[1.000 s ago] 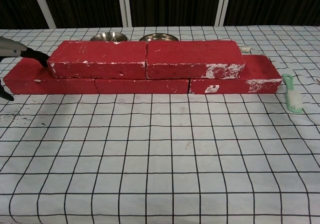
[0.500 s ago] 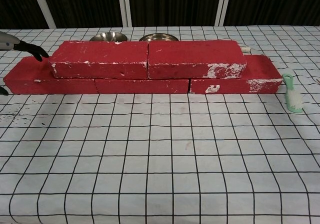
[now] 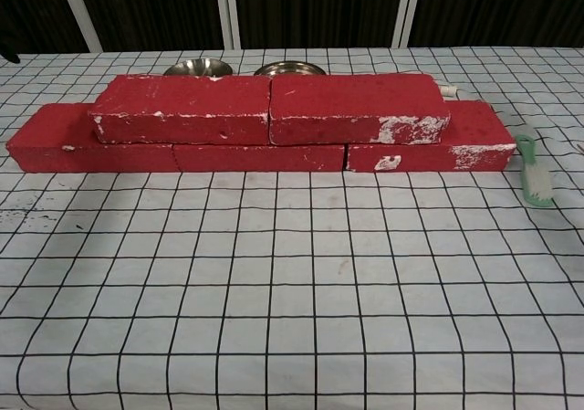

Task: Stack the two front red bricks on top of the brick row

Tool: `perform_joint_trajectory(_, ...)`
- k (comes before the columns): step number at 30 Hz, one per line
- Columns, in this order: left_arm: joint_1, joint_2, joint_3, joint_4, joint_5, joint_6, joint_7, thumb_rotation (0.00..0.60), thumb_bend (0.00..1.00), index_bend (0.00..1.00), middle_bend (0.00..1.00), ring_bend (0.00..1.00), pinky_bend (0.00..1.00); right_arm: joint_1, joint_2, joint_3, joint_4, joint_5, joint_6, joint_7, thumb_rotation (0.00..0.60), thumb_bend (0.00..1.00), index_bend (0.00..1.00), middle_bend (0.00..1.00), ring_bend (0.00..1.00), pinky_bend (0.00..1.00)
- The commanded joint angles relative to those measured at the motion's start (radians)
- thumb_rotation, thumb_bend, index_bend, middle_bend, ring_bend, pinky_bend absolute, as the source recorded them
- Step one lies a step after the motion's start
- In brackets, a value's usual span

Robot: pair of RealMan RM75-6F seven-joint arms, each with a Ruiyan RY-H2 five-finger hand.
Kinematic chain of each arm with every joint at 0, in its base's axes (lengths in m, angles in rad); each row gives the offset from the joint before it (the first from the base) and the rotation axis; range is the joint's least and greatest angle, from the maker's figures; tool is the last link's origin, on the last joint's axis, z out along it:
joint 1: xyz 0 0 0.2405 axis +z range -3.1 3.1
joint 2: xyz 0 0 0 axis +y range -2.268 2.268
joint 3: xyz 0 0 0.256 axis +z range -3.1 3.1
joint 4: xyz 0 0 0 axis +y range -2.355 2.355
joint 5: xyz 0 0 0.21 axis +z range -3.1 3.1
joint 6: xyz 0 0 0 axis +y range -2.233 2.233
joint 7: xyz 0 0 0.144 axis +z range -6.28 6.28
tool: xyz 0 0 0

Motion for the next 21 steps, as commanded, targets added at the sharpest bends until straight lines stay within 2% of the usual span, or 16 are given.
perform_joint_trajectory(1, 0.128, 0.031, 0.048, -0.077, 0.112, 0.174, 0.018, 0.6, 0.0, 0.07, 0.1, 0.0, 0.01, -0.127, 0.052, -0.06, -0.047, -0.145, 0.112, 0.088, 0.6, 0.0, 0.0, 0.06, 0.0, 0.12)
perform_joint_trajectory(7, 0.346, -0.034, 0.113, -0.058, 0.255, 0.486, -0.021, 0.6, 0.0, 0.07, 0.1, 0.0, 0.0, -0.331, 0.041, -0.167, -0.092, -0.369, 0.36, 0.129, 0.6, 0.0, 0.0, 0.06, 0.0, 0.12)
perform_joint_trajectory(11, 0.468, -0.091, 0.147, 0.027, 0.322, 0.634, -0.076, 0.6, 0.0, 0.07, 0.09, 0.0, 0.0, -0.431, -0.009, -0.236, -0.074, -0.451, 0.423, 0.14, 0.6, 0.0, 0.0, 0.06, 0.0, 0.12)
perform_joint_trajectory(16, 0.543, -0.12, 0.169, 0.092, 0.371, 0.71, -0.132, 0.6, 0.0, 0.06, 0.09, 0.0, 0.0, -0.483, -0.092, -0.268, -0.012, -0.538, 0.453, 0.136, 0.6, 0.0, 0.0, 0.06, 0.0, 0.12)
perform_joint_trajectory(21, 0.564, -0.117, 0.172, 0.105, 0.429, 0.742, -0.151, 0.6, 0.0, 0.06, 0.09, 0.0, 0.0, -0.511, -0.154, -0.274, 0.047, -0.594, 0.471, 0.11, 0.6, 0.0, 0.0, 0.06, 0.0, 0.12)
